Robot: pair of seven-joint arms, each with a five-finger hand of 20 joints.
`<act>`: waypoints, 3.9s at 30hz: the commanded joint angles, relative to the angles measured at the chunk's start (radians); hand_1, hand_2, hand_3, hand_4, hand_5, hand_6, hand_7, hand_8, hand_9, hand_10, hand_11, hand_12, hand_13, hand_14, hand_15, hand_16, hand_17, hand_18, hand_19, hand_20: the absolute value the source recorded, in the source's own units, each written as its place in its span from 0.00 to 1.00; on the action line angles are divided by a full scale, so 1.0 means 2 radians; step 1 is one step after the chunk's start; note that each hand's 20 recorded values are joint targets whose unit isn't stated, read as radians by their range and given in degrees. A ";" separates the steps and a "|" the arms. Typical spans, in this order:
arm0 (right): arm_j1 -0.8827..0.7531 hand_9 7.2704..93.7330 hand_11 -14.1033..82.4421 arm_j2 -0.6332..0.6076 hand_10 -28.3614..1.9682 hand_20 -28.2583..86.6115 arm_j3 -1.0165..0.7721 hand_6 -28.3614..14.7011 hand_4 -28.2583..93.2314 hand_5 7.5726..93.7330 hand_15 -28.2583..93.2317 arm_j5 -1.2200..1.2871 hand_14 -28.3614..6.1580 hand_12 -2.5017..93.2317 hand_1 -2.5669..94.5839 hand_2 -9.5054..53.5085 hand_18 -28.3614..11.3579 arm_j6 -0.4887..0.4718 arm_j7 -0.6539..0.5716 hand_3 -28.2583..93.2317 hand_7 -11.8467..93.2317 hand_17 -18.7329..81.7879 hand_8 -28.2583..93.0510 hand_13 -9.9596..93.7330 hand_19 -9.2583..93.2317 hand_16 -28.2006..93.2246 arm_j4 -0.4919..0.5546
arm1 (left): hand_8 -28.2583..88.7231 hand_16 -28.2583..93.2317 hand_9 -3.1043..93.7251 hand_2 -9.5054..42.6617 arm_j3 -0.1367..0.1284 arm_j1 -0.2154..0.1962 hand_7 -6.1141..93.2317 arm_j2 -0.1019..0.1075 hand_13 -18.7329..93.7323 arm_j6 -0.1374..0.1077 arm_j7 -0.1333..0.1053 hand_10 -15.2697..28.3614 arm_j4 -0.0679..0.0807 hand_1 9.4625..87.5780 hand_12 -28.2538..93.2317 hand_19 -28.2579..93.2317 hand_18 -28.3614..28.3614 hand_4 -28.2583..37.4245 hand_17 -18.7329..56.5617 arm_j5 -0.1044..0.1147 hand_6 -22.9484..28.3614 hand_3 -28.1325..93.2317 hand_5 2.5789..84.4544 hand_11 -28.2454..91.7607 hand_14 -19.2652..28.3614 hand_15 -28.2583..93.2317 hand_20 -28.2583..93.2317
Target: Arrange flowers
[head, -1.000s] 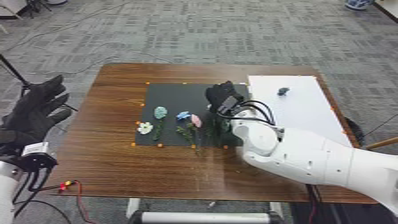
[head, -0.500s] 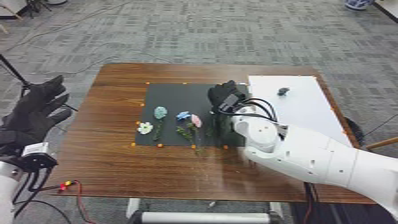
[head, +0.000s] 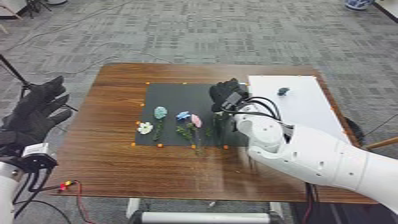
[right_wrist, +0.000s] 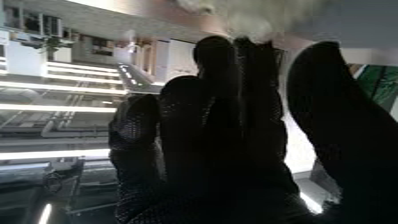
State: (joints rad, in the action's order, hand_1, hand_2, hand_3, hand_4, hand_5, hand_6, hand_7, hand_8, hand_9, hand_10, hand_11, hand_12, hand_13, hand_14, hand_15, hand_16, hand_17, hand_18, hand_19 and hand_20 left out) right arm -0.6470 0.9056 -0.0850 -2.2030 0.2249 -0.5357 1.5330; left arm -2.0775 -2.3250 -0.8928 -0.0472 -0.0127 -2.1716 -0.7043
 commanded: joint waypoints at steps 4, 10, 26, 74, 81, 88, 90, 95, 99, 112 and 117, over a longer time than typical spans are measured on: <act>0.001 0.52 0.65 -0.006 0.54 0.76 -0.014 0.70 0.00 0.53 0.88 -0.003 0.56 0.38 0.31 0.00 0.19 0.013 -0.005 0.96 0.49 0.46 0.08 0.64 0.90 0.54 0.006 | 0.17 0.19 0.14 0.12 -0.002 -0.004 0.25 -0.003 0.18 0.000 0.003 0.53 -0.001 0.26 0.40 0.49 0.83 0.00 0.06 0.002 0.47 0.61 0.18 0.38 0.63 0.51 0.32; -0.015 0.48 0.63 -0.035 0.51 0.75 -0.058 0.63 0.00 0.46 0.89 0.020 0.52 0.36 0.30 0.00 0.19 -0.005 0.017 0.97 0.45 0.46 0.10 0.63 0.91 0.53 0.056 | 0.17 0.19 0.14 0.12 -0.002 -0.005 0.25 -0.005 0.18 0.001 0.003 0.53 -0.002 0.26 0.40 0.49 0.83 0.00 0.06 0.001 0.47 0.60 0.18 0.38 0.63 0.51 0.32; -0.221 0.64 0.57 -0.098 0.60 0.75 -0.399 0.81 0.13 0.70 0.85 0.098 0.44 0.73 0.33 0.39 0.21 -0.346 0.379 1.00 0.36 0.38 0.11 0.57 0.80 0.69 0.156 | 0.17 0.19 0.14 0.12 -0.008 -0.012 0.25 -0.007 0.18 0.000 0.000 0.53 -0.005 0.26 0.40 0.49 0.83 0.00 0.06 0.002 0.47 0.60 0.18 0.38 0.63 0.51 0.32; -0.219 0.73 0.64 -0.066 0.58 0.74 -0.327 0.78 0.14 0.45 0.91 0.029 0.40 0.67 0.27 0.48 0.14 -0.431 0.404 1.00 0.30 0.45 0.11 0.66 0.86 0.60 0.146 | 0.17 0.19 0.14 0.12 -0.006 -0.010 0.25 -0.001 0.18 0.000 0.001 0.53 -0.003 0.26 0.40 0.49 0.83 0.00 0.06 0.002 0.47 0.61 0.18 0.38 0.63 0.51 0.32; -0.206 0.73 0.65 -0.063 0.58 0.74 -0.320 0.78 0.15 0.46 0.91 0.030 0.39 0.66 0.26 0.48 0.14 -0.429 0.396 1.00 0.29 0.45 0.11 0.66 0.86 0.60 0.136 | 0.17 0.20 0.14 0.12 -0.005 -0.007 0.25 0.000 0.18 -0.002 0.002 0.53 -0.002 0.26 0.40 0.49 0.83 0.00 0.06 0.001 0.47 0.60 0.18 0.38 0.63 0.51 0.32; -0.195 0.73 0.65 -0.058 0.58 0.74 -0.320 0.78 0.15 0.46 0.91 0.032 0.40 0.65 0.25 0.48 0.13 -0.427 0.390 1.00 0.30 0.45 0.11 0.66 0.86 0.60 0.132 | 0.17 0.20 0.14 0.12 -0.006 -0.009 0.25 -0.002 0.18 0.000 0.001 0.53 -0.003 0.26 0.40 0.49 0.83 0.00 0.06 0.001 0.47 0.60 0.18 0.37 0.63 0.51 0.32; -0.193 0.73 0.65 -0.056 0.58 0.74 -0.322 0.78 0.15 0.46 0.91 0.032 0.40 0.65 0.25 0.48 0.14 -0.426 0.387 1.00 0.29 0.45 0.11 0.66 0.86 0.60 0.132 | 0.17 0.20 0.14 0.12 -0.007 -0.010 0.25 -0.002 0.18 0.000 0.001 0.53 -0.003 0.26 0.40 0.49 0.83 0.00 0.06 0.001 0.47 0.60 0.18 0.38 0.63 0.51 0.32; -0.189 0.73 0.66 -0.052 0.58 0.74 -0.324 0.78 0.16 0.46 0.91 0.036 0.40 0.65 0.24 0.48 0.13 -0.427 0.384 1.00 0.29 0.45 0.11 0.66 0.86 0.60 0.131 | 0.17 0.20 0.14 0.12 -0.007 -0.011 0.25 -0.003 0.18 0.000 0.001 0.53 -0.004 0.26 0.40 0.49 0.83 0.00 0.06 0.002 0.47 0.60 0.18 0.38 0.63 0.51 0.32; -0.189 0.73 0.66 -0.049 0.57 0.73 -0.325 0.78 0.16 0.46 0.91 0.034 0.41 0.64 0.24 0.48 0.13 -0.424 0.388 1.00 0.29 0.45 0.11 0.66 0.87 0.60 0.134 | 0.17 0.20 0.14 0.12 -0.008 -0.012 0.25 -0.004 0.18 0.000 0.000 0.53 -0.004 0.26 0.40 0.49 0.83 0.00 0.06 0.001 0.47 0.60 0.18 0.38 0.63 0.51 0.32; -0.179 0.73 0.68 -0.023 0.57 0.73 -0.316 0.78 0.15 0.46 0.91 0.027 0.41 0.63 0.23 0.47 0.13 -0.424 0.386 1.00 0.29 0.46 0.11 0.67 0.87 0.60 0.126 | 0.17 0.19 0.14 0.12 -0.006 -0.010 0.25 -0.003 0.18 -0.003 0.001 0.53 -0.004 0.26 0.40 0.49 0.83 0.00 0.06 0.002 0.47 0.60 0.18 0.38 0.63 0.51 0.32; -0.177 0.74 0.68 -0.018 0.57 0.73 -0.311 0.78 0.16 0.46 0.91 0.017 0.41 0.61 0.22 0.48 0.13 -0.426 0.381 1.00 0.29 0.46 0.11 0.67 0.87 0.60 0.119 | 0.17 0.19 0.14 0.12 -0.005 -0.007 0.25 -0.002 0.18 -0.003 0.002 0.53 -0.003 0.26 0.40 0.49 0.83 0.00 0.06 0.002 0.47 0.60 0.18 0.38 0.63 0.51 0.32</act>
State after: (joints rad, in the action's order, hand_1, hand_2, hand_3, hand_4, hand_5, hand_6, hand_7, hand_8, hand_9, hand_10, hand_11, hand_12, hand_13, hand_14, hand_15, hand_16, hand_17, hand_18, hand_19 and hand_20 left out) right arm -1.0206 0.8459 -0.7176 -2.1321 -0.6330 0.2327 1.7843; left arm -2.0872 -2.3396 -0.8927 -0.0486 -0.0132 -2.1748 -0.7039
